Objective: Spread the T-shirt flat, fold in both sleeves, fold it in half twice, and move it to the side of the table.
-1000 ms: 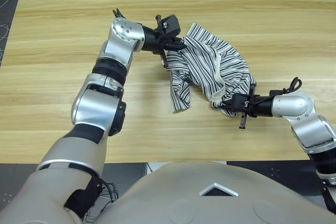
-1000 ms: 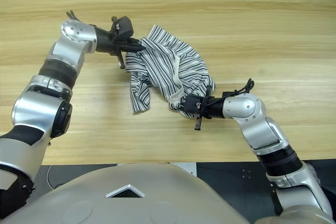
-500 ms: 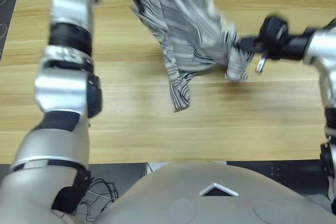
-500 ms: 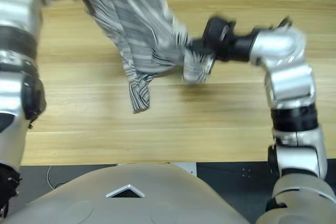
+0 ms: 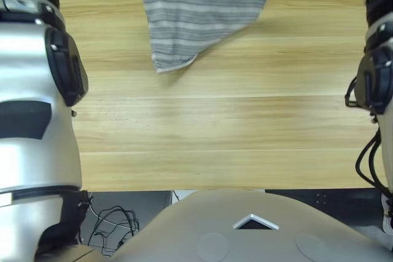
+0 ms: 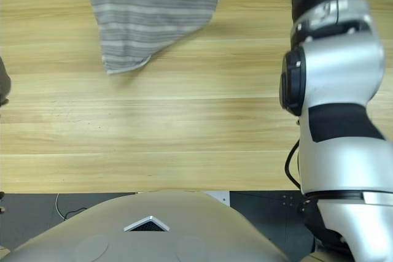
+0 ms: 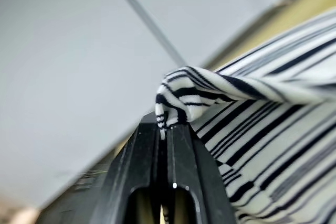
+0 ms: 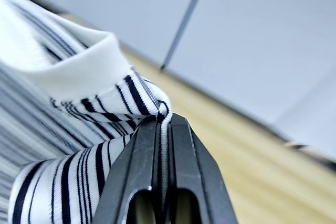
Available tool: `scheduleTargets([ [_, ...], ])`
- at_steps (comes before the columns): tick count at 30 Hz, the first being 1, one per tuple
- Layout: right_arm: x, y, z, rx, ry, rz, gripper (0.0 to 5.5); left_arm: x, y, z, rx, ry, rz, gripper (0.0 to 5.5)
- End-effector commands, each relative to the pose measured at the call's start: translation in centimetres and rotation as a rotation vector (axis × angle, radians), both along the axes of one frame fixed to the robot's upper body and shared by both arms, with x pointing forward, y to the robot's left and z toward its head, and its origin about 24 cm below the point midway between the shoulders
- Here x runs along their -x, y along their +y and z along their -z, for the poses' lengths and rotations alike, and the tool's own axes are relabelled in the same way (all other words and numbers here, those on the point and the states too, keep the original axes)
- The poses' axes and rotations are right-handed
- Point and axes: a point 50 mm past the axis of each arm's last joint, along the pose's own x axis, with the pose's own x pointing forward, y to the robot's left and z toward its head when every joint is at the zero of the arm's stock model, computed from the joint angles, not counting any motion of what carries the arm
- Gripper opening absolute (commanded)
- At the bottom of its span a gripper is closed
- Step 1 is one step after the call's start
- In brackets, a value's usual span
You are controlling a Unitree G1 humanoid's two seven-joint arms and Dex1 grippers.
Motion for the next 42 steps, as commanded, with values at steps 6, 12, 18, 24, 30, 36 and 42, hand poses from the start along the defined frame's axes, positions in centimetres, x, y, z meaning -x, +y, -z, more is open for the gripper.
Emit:
scheduleTargets([
  [6,1.6,3.3,-7.1,0.011,-0.389,-0.128,0.10,1.5,-0.1,-6.0,0.055,-0.387,-0.035,0.12],
  [12,2.1,2.2,2.8,-0.070,-0.002,-0.640,0.10,2.6,1.1,6.4,0.049,-0.104,0.374,0.12],
  [18,8.8,-1.9,10.6,-0.215,0.312,-1.217,0.10,15.9,6.2,15.6,0.109,0.376,0.926,0.12],
  [24,14.4,-2.7,13.4,-0.268,0.543,-1.388,0.10,21.3,7.3,15.7,0.108,0.659,1.087,0.12],
  [30,18.8,-2.8,18.4,-0.064,0.771,-1.370,0.10,24.8,4.0,21.6,-0.054,0.960,1.124,0.12],
  [36,21.3,-2.8,22.2,0.112,0.929,-1.374,0.10,28.8,3.2,26.0,-0.147,1.216,1.150,0.46],
  [42,21.8,-2.5,22.2,0.161,0.966,-1.387,1.11,29.7,6.2,24.5,-0.211,1.336,1.071,1.33],
])
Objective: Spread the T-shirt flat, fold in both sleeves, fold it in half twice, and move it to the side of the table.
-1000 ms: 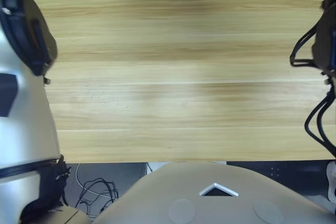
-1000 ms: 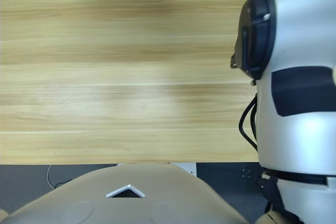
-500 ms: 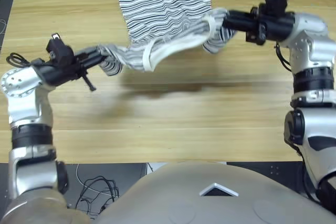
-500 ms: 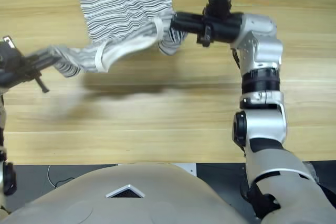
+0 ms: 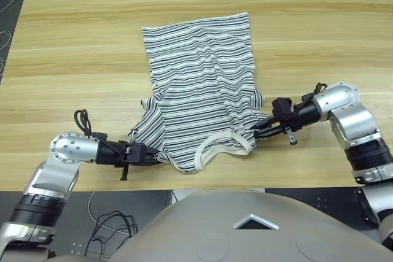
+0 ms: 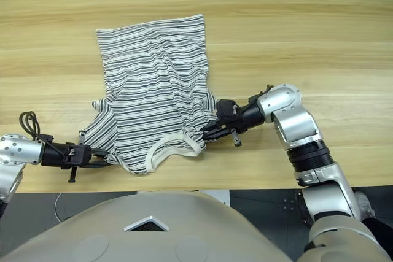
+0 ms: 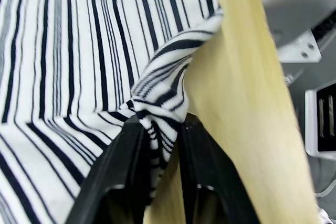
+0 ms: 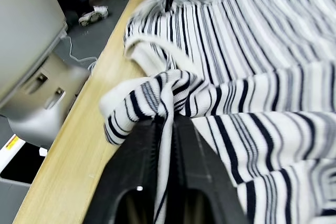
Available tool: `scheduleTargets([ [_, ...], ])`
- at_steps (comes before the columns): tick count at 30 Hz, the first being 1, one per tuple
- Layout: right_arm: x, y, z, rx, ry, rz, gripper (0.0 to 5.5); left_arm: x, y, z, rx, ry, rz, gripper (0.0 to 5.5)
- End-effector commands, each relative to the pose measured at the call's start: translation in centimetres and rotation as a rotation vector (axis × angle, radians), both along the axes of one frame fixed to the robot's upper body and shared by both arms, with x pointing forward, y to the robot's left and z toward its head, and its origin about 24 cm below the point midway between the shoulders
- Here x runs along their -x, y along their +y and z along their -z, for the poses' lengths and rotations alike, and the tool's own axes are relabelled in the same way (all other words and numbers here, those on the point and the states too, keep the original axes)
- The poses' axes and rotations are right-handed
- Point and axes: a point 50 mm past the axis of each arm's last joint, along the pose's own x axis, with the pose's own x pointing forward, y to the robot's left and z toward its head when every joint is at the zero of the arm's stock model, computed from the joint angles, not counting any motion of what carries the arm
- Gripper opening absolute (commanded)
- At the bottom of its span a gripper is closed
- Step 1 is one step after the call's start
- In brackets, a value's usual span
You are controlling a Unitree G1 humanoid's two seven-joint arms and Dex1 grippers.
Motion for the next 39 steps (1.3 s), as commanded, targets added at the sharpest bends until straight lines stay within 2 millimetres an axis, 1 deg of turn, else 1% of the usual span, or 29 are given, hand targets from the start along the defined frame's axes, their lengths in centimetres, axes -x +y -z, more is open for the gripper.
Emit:
scheduleTargets([
  [1,0.0,-0.1,-1.1,0.006,-0.025,-0.025,1.33,0.2,2.4,-1.3,-0.112,0.026,-0.010,1.52],
  [3,-0.3,-0.1,-2.1,-0.020,-0.059,-0.044,1.59,0.2,3.1,-1.9,-0.133,0.028,-0.023,1.82],
  [4,-0.4,-0.5,-2.6,-0.025,-0.065,-0.050,1.59,0.2,3.2,-2.1,-0.139,0.027,-0.023,1.98],
  [9,-1.8,-3.2,-5.1,-0.005,-0.053,-0.016,1.59,0.4,2.9,-1.8,-0.132,0.020,0.009,1.98],
  [11,-2.3,-3.9,-5.9,-0.023,-0.036,0.014,1.59,0.5,2.6,-1.6,-0.118,0.018,0.018,1.98],
  [12,-2.6,-4.2,-5.9,-0.023,-0.036,0.032,1.59,0.4,2.4,-1.7,-0.101,0.018,0.021,1.98],
  [14,-3.0,-4.6,-6.0,-0.040,-0.005,0.054,1.59,0.2,1.6,-2.5,-0.040,0.006,0.026,1.98],
  [16,-3.9,-4.9,-5.9,-0.048,-0.038,0.096,1.59,-0.5,0.6,-4.3,0.077,-0.020,0.028,1.98],
  [19,-5.4,-4.0,-4.6,-0.045,-0.153,0.191,1.59,-2.8,-1.5,-7.5,0.298,-0.125,-0.021,1.98],
  [20,-5.6,-3.7,-4.2,-0.043,-0.173,0.205,1.59,-3.5,-2.1,-8.0,0.340,-0.149,-0.035,1.98],
  [21,-5.7,-3.4,-3.7,-0.038,-0.182,0.210,1.59,-4.1,-2.5,-8.0,0.353,-0.173,-0.039,1.98],
  [22,-5.6,-3.3,-3.2,-0.033,-0.187,0.212,1.59,-4.6,-2.9,-7.6,0.353,-0.182,-0.041,1.98],
  [27,-5.2,-2.6,-1.5,-0.009,-0.189,0.205,1.59,-5.9,-3.9,-3.4,0.301,-0.141,-0.055,1.98],
  [30,-4.8,-2.3,-0.6,0.013,-0.187,0.187,1.59,-6.3,-3.6,0.2,0.195,-0.096,-0.073,1.98],
  [32,-4.6,-2.4,0.0,0.038,-0.194,0.183,1.59,-6.0,-2.8,2.8,0.063,-0.080,-0.070,1.98],
  [34,-4.3,-2.3,0.5,0.051,-0.197,0.174,1.59,-5.8,-2.0,4.3,-0.010,-0.073,-0.074,1.98],
  [36,-4.0,-1.9,1.1,0.069,-0.201,0.155,1.59,-5.4,-0.8,5.0,-0.059,-0.054,-0.089,1.98],
  [39,-3.5,-0.7,2.3,0.089,-0.222,0.131,1.59,-4.6,1.8,5.1,-0.146,-0.013,-0.114,1.98],
])
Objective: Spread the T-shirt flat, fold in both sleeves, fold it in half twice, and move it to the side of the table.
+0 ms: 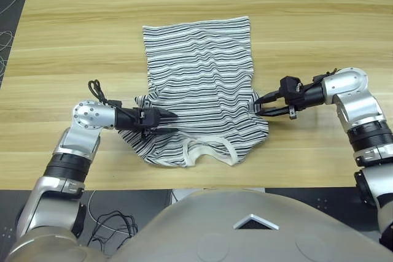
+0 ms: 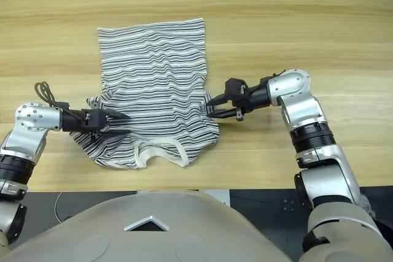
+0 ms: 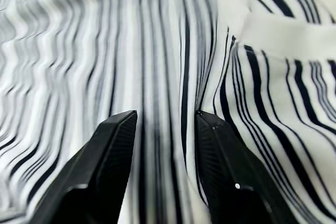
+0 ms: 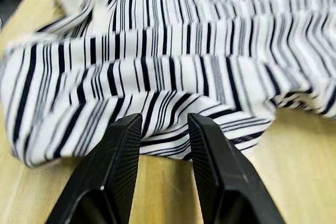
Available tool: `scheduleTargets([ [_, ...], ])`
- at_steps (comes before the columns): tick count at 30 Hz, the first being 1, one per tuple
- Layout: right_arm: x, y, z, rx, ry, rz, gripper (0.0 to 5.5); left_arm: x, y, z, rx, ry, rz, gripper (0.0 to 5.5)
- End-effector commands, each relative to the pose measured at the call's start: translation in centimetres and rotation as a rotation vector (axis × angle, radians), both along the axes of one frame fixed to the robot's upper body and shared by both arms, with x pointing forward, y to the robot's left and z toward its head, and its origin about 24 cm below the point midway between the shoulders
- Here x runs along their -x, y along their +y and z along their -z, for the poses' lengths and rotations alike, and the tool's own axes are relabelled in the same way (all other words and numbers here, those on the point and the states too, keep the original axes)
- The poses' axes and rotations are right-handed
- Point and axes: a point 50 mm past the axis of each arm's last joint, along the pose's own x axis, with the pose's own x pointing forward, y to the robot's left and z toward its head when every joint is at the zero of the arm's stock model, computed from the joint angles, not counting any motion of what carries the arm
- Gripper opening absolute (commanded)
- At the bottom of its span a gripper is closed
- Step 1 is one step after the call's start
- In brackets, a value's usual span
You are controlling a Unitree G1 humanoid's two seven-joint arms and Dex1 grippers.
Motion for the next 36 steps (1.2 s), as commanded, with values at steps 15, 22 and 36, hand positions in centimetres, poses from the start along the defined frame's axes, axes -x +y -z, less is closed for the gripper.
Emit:
scheduleTargets([
  [15,-0.6,-1.8,0.3,0.457,-0.403,-0.254,1.59,3.5,6.6,1.8,-0.269,0.169,-0.103,1.98],
  [22,1.0,-3.7,-2.3,0.469,-0.279,-0.306,1.59,3.0,4.9,0.8,-0.188,0.127,-0.067,1.98],
  [36,-1.2,-4.4,-6.2,0.406,-0.369,-0.179,1.59,6.0,-2.2,-5.3,-0.032,0.075,0.194,1.98],
])
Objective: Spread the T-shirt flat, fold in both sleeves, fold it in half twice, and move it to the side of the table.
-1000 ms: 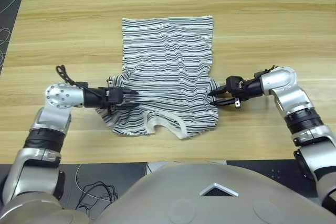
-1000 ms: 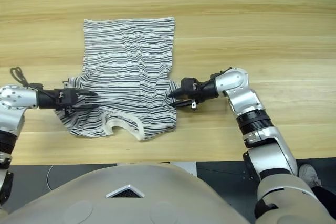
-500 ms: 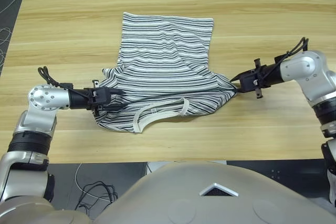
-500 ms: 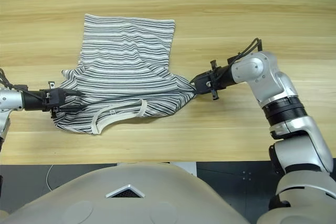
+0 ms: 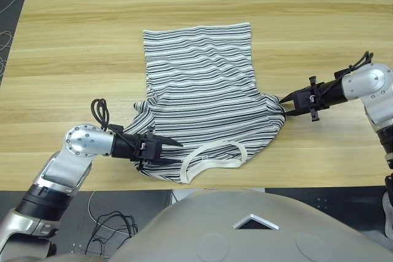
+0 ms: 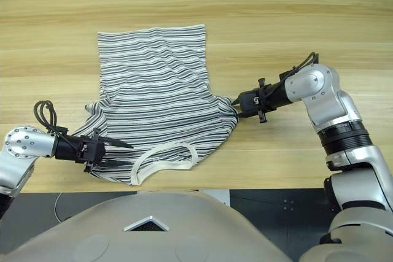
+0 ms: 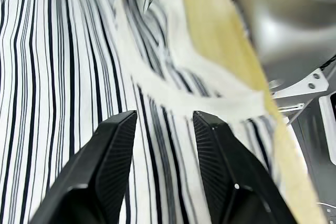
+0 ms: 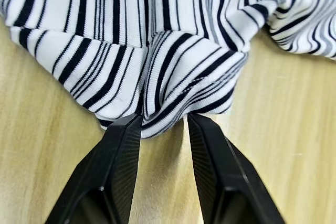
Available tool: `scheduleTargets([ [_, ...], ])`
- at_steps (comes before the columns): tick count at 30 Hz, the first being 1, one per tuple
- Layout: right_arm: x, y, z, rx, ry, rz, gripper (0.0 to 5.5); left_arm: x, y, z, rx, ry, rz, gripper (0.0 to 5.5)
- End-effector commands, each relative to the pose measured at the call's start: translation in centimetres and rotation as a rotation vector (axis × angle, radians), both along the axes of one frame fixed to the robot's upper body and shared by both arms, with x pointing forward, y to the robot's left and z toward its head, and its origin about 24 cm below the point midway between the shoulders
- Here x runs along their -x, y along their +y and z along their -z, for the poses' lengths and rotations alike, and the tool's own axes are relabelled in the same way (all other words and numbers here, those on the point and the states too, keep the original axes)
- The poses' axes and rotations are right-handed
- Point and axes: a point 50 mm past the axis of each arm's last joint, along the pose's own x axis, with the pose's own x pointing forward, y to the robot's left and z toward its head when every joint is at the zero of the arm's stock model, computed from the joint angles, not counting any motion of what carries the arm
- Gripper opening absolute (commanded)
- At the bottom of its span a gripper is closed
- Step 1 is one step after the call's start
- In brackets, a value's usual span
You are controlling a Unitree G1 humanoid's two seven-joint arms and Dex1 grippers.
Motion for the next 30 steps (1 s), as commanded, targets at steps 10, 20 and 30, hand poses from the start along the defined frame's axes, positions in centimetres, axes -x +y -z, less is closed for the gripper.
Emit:
scheduleTargets([
  [10,2.8,1.8,-6.9,-0.340,0.254,-0.106,1.59,-2.2,0.8,-1.9,-0.048,-0.077,-0.064,1.98],
  [20,4.6,5.6,1.4,-0.373,0.356,-0.043,1.59,-5.2,2.8,6.3,-0.182,-0.029,-0.248,1.98],
  [30,-0.3,10.2,6.1,-0.420,0.181,0.129,1.59,-5.5,6.3,7.6,-0.220,-0.019,-0.332,1.98],
])
